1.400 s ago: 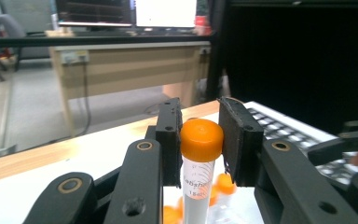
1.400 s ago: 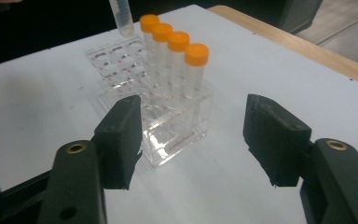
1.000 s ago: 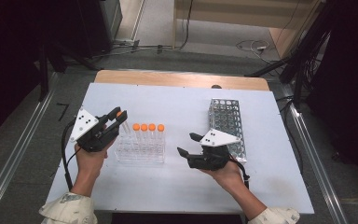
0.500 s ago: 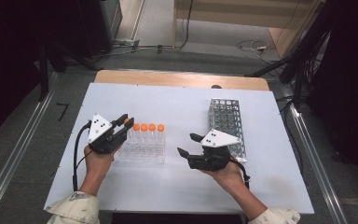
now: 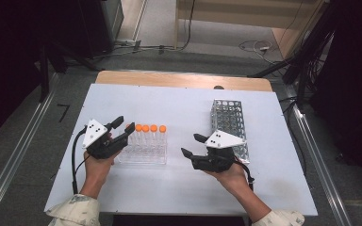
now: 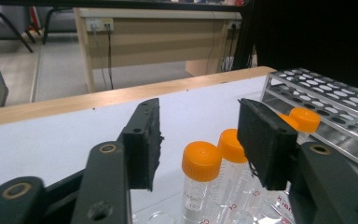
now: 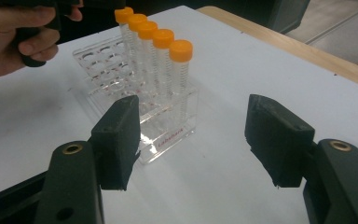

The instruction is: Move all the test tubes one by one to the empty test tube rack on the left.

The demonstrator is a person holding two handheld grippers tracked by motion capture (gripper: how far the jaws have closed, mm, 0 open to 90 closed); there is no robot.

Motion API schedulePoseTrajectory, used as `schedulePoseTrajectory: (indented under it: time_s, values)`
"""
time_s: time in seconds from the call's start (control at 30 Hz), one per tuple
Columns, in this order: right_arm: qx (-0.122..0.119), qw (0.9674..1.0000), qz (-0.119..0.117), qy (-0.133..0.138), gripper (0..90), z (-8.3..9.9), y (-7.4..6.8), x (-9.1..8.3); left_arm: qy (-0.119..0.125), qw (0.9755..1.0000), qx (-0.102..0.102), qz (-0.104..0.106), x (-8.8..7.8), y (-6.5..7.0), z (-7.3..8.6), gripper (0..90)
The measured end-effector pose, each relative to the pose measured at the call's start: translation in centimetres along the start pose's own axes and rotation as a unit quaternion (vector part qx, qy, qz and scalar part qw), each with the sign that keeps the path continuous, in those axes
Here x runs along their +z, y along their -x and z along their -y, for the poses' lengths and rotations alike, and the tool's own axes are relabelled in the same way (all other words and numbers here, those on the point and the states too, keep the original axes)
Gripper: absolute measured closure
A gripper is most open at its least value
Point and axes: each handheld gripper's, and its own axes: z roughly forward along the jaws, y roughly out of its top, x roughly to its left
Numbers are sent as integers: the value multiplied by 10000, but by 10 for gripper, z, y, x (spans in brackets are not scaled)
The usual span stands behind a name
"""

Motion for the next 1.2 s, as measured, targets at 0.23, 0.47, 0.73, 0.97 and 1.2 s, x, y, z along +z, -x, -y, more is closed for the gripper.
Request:
schedulePoseTrajectory:
  time_s: [0.23, 0.47, 0.73, 0.97, 1.2]
  values:
    - [90, 9998, 168, 106, 339, 5, 9, -10, 0, 9999, -93, 46, -15, 6, 0, 387]
    - [128, 9989, 428, 144, 332, 16, 21, -25, 2, 9999, -95, -34, -36, 15, 0, 351]
    - [454, 9906, 1238, 378, 319, 49, 52, -88, -59, 9989, -94, -446, -83, 7, 14, 308]
    - [853, 9754, 2015, 281, 296, 87, 78, -136, -275, 9960, -33, -850, -108, -2, 31, 293]
    - [1335, 9552, 2643, 3, 278, 124, 98, -168, -617, 9891, -53, -1334, -119, -25, 52, 276]
